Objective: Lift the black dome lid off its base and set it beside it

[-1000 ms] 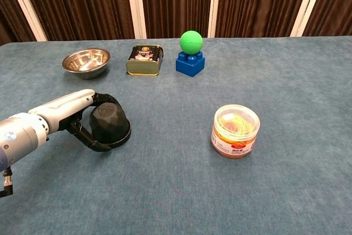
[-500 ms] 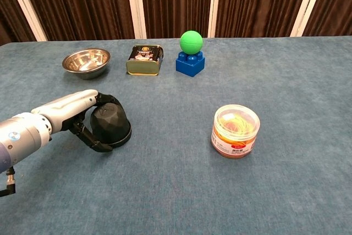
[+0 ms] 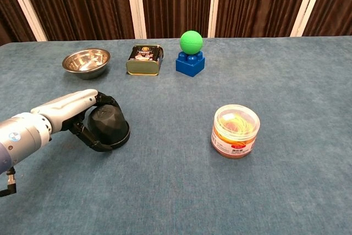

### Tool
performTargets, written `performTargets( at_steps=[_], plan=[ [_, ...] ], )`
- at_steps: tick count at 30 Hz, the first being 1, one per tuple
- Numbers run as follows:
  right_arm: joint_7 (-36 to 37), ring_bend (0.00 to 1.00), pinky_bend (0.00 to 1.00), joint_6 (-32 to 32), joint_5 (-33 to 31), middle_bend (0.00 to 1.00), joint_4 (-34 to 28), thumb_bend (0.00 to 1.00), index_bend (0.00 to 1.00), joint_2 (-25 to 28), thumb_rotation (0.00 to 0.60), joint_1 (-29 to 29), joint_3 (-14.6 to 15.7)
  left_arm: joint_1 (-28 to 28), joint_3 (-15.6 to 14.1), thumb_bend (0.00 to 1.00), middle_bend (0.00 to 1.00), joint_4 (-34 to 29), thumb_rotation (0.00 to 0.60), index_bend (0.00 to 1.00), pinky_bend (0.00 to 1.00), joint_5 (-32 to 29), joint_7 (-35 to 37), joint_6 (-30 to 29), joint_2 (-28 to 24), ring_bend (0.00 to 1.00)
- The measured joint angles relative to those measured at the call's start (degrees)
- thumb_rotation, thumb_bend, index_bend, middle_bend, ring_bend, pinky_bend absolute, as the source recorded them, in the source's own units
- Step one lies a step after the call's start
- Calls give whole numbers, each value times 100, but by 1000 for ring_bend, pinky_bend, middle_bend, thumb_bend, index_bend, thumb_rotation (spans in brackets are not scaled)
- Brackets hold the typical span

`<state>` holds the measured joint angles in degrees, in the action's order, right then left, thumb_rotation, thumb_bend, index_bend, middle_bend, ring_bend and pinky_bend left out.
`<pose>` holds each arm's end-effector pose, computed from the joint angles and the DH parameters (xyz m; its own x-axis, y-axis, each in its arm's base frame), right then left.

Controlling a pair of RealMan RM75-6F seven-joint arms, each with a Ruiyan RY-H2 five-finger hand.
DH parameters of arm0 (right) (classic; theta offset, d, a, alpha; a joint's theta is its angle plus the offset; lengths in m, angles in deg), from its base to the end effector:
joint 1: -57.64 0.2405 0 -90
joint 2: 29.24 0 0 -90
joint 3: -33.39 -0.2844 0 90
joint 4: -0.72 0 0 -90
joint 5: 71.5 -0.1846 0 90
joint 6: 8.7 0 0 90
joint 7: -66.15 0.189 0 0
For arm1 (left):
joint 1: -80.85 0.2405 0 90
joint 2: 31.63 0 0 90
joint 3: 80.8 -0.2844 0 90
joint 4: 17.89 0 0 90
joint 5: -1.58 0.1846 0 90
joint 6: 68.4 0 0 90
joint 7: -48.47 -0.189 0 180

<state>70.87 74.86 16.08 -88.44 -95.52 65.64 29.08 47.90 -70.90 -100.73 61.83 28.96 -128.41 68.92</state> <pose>-0.3156 -0.2489 0.1845 0.3361 0.0135 0.9417 -0.9380 -0.0853 0.3360 -0.1921 0.3460 -0.0670 0.2261 0.3637 0.9037 0.9701 -0.1680 -0.1751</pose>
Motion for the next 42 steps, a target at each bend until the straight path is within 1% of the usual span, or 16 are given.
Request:
performTargets(
  at_steps=[4,8,11,14,16,20,24,27,29,32,35,38,39,41,42],
  plan=[
    [-31,10,0,3,-6,0,-29,185,31,2,600,1,-4,18,12,427,396,-232,600,419,0,97,34,-86,-122,0],
    [-26,10,0,-3,17,0,-6,185,31,-17,600,2,16,46,14,427,399,-592,600,420,0,350,-72,-364,-315,0],
    [-58,10,0,-17,27,0,-40,185,32,-25,600,14,18,65,-12,427,408,-780,600,420,0,673,-297,-664,-441,0],
    [-67,10,0,-3,30,0,-52,185,32,-25,600,5,24,84,-71,427,412,-865,600,420,0,1163,-640,-1068,-528,0],
    [-77,10,0,-23,21,0,-54,185,31,-28,600,6,30,94,-125,427,409,-835,600,421,0,1624,-948,-1411,-555,0],
    [-68,10,0,-10,21,0,-62,185,32,-25,600,4,27,69,-210,427,421,-472,600,421,0,2605,-1806,-1975,-570,0],
    [-73,10,0,-25,2,0,-53,185,32,-25,600,7,21,-17,-291,427,438,289,600,433,0,3637,-3006,-2450,-580,0],
    [-74,10,0,-43,4,0,-40,185,32,-29,600,18,22,-55,-342,427,450,814,600,444,0,4080,-3660,-2678,-574,2],
    [-88,10,0,-50,4,0,-37,185,32,-37,600,28,19,-54,-359,426,457,952,600,449,0,4127,-3797,-2713,-559,7],
    [-149,10,0,-50,-19,0,-40,185,31,-68,600,28,11,-5,-370,425,461,811,600,451,0,3945,-3567,-2664,-517,7],
    [-142,10,0,-49,-35,0,-38,185,31,-69,600,25,3,73,-349,425,461,316,600,452,0,3465,-2770,-2449,-513,7],
    [-135,10,0,-55,-33,0,-34,184,32,-67,600,33,-2,131,-278,425,460,-511,600,453,0,2721,-1551,-2003,-633,7],
    [-125,10,0,-59,-32,0,-25,184,32,-69,600,35,0,145,-232,425,459,-888,600,453,0,2385,-1003,-1761,-722,7],
    [-125,10,0,-55,-13,0,-11,184,32,-73,600,32,13,160,-142,425,457,-1416,600,453,0,1876,-145,-1342,-888,7],
    [-131,10,0,-45,8,0,-18,184,31,-75,600,27,24,163,-65,425,456,-1733,600,453,0,1546,450,-1015,-1026,7]
  ],
)
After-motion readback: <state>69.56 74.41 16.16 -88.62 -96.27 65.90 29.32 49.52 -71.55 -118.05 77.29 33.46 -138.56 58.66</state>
